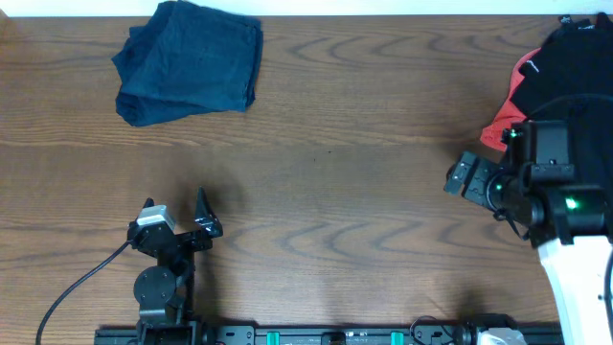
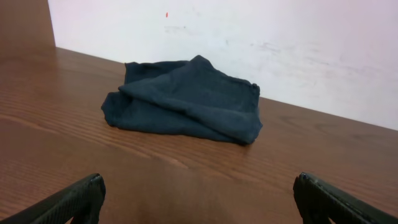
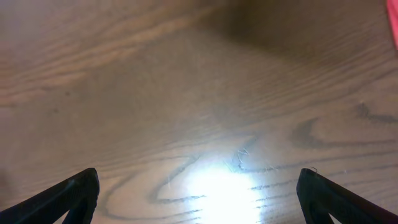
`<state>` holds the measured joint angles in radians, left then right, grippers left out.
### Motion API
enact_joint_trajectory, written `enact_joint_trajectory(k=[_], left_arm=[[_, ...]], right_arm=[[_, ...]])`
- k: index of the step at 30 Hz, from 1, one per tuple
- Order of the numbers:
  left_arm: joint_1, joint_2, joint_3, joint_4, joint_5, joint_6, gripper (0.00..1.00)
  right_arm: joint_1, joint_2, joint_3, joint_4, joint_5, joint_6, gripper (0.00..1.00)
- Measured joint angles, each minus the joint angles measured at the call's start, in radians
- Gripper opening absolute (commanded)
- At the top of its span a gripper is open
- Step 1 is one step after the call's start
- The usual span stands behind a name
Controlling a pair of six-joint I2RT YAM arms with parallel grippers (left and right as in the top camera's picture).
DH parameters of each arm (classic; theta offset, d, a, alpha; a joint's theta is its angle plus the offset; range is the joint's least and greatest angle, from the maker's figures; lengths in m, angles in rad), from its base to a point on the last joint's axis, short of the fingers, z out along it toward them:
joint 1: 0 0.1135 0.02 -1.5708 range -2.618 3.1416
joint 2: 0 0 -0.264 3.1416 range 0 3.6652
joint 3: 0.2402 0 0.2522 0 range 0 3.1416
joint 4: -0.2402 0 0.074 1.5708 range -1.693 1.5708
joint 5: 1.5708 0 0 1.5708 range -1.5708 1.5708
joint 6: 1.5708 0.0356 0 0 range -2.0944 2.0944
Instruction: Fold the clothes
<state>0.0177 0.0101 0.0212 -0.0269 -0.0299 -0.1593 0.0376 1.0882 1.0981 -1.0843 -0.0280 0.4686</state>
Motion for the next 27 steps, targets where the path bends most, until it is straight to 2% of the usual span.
enact_joint_trajectory(k=[20,23,27], left_arm=[[0.0,0.0,0.001,-0.002,0.0,0.0,0.98],[0.0,0.0,0.002,-0.003,0.0,0.0,0.98],[0.0,0.0,0.002,-0.004,0.0,0.0,0.98]], right_arm=[[-0.027,-0.529,-0.031,0.019,0.058,0.002,0.99],[-0.028,-0.616,-0.125,0.101,0.076,-0.006,0.99],[-0.028,-0.721,-0.315,0.291,0.081,-0.028,0.99]])
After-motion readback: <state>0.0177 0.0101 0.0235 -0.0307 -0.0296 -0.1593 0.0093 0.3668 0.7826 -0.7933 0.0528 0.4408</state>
